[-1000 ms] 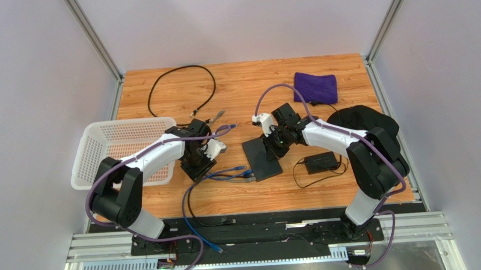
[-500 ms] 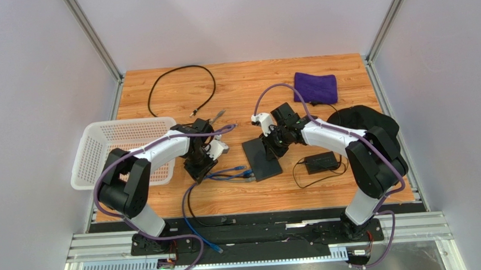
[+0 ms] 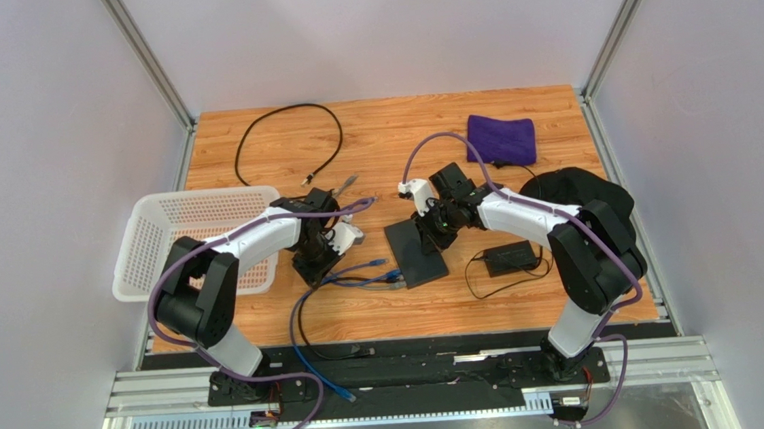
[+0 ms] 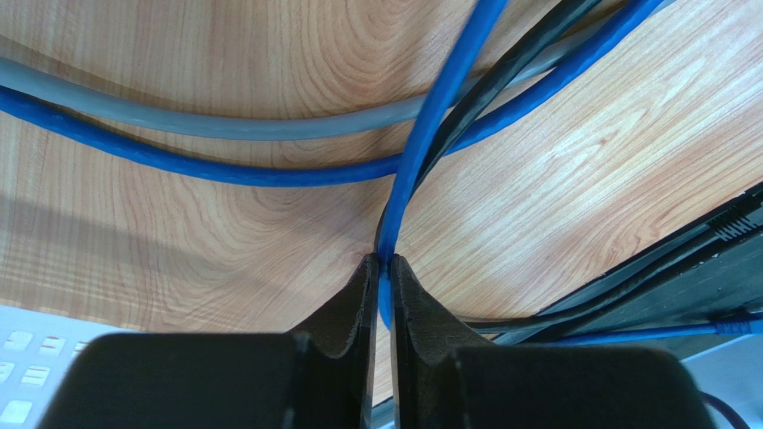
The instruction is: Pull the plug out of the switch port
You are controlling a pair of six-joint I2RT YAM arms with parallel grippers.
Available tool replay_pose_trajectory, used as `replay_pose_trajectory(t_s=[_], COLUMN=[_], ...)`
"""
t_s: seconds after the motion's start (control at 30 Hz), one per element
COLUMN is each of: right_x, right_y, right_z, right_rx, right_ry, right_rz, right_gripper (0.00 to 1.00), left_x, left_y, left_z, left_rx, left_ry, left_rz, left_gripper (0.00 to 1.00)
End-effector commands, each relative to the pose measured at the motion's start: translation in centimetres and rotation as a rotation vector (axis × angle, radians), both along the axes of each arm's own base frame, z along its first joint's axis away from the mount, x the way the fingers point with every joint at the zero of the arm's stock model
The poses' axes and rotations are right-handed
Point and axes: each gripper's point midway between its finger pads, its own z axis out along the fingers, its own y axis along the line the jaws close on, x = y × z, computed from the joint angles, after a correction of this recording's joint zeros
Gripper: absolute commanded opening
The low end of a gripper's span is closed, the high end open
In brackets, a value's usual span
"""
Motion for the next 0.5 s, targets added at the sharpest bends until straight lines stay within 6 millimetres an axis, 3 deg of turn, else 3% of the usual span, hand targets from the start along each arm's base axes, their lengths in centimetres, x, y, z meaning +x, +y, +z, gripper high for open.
replay_pose_trajectory(t_s=[0.0,0.07,0.13,0.23,0.33,0.4,0.47], right_x=[0.1,0.2,0.2,0.2,0.2,0.3,0.4], right_y=[-0.3,-0.3,-0.4,-0.4,-0.3,-0.2,-0.2], right_z=[-1.1,-1.0,-1.0,-1.0,-1.1,-1.1,-1.0], right_rx=[-0.039,-0.039,-0.04,-0.04,-0.041,-0.04,-0.04], right_ry=[0.008,0.003,0.003,0.002,0.004,0.005,-0.002], right_rz=[0.002,0.001,-0.001,0.0,0.002,0.003,0.004], right_gripper=[0.0,0.0,0.0,0.0,0.0,0.0,0.0], left_x=[0.0,0.3,0.8,1.0,-0.8,-0.8,0.6], left_y=[-0.5,-0.6,-0.9,-2.5,-5.5,-6.5,-6.9], left_z=[0.8,1.8,3.4,7.6,13.1,15.9,18.5], left_rx=[-0.036,-0.046,-0.07,-0.183,-0.419,-0.494,-0.502], left_ry=[-0.015,-0.035,-0.075,-0.103,-0.084,-0.124,-0.187], left_rz=[-0.036,-0.046,-0.066,-0.134,-0.263,-0.315,-0.333], left_gripper=[0.08,0.01,0.0,0.0,0.0,0.0,0.0])
